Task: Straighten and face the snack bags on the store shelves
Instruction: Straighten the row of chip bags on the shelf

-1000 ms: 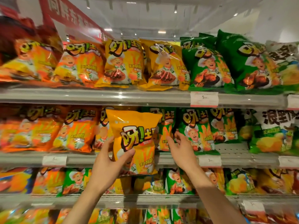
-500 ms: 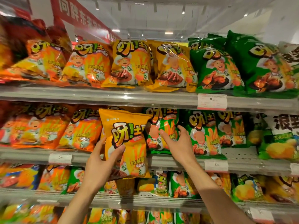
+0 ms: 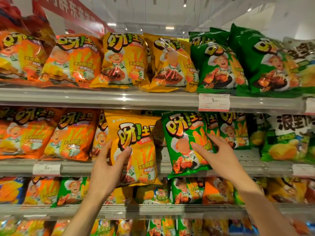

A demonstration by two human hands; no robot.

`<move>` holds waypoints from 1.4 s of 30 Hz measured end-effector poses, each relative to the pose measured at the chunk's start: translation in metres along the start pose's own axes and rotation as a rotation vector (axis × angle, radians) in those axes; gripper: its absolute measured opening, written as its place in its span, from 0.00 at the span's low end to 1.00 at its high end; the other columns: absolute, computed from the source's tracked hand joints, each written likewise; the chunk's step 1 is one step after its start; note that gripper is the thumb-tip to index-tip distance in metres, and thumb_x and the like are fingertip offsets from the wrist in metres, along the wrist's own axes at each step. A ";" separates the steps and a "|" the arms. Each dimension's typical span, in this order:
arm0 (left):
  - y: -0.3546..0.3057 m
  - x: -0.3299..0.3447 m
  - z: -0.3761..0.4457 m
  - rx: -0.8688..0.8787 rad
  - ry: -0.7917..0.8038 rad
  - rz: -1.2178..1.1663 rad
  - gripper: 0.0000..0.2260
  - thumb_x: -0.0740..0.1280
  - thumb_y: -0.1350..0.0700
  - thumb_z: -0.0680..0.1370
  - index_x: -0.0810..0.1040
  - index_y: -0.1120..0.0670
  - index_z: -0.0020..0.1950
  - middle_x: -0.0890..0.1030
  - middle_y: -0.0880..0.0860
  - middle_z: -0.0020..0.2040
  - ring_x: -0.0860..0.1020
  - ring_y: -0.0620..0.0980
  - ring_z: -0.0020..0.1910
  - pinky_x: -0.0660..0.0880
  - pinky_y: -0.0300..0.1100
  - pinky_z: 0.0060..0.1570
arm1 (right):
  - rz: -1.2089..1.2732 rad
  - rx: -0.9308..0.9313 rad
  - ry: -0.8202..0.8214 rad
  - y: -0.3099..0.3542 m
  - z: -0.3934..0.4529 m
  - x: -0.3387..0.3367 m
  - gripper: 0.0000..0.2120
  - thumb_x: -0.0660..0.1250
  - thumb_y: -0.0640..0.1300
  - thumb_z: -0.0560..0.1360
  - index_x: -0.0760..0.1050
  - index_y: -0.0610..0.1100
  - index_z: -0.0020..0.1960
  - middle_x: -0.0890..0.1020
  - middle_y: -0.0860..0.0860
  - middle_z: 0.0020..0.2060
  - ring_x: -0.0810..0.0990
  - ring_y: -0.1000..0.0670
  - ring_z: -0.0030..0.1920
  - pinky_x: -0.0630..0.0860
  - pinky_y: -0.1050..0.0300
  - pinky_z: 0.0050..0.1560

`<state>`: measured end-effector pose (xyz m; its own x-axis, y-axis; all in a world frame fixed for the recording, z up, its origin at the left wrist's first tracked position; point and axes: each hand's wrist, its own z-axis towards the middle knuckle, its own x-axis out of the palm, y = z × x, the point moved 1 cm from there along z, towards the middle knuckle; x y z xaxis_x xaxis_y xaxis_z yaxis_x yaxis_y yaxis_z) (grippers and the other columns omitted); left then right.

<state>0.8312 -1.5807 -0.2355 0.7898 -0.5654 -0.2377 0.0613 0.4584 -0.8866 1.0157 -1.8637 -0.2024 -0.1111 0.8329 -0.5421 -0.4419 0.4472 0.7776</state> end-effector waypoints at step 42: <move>-0.023 0.110 0.042 0.321 -0.182 0.402 0.30 0.70 0.43 0.79 0.68 0.59 0.74 0.72 0.61 0.69 0.69 0.59 0.69 0.70 0.53 0.66 | 0.384 0.074 0.035 -0.054 -0.004 -0.032 0.48 0.74 0.69 0.62 0.64 0.56 0.78 0.75 0.55 0.72 0.72 0.55 0.72 0.74 0.63 0.65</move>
<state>0.9427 -1.6247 -0.2241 0.8805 -0.1873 -0.4354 -0.1071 0.8163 -0.5676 1.0398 -1.9157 -0.2282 -0.2869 0.9332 -0.2164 -0.2973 0.1280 0.9462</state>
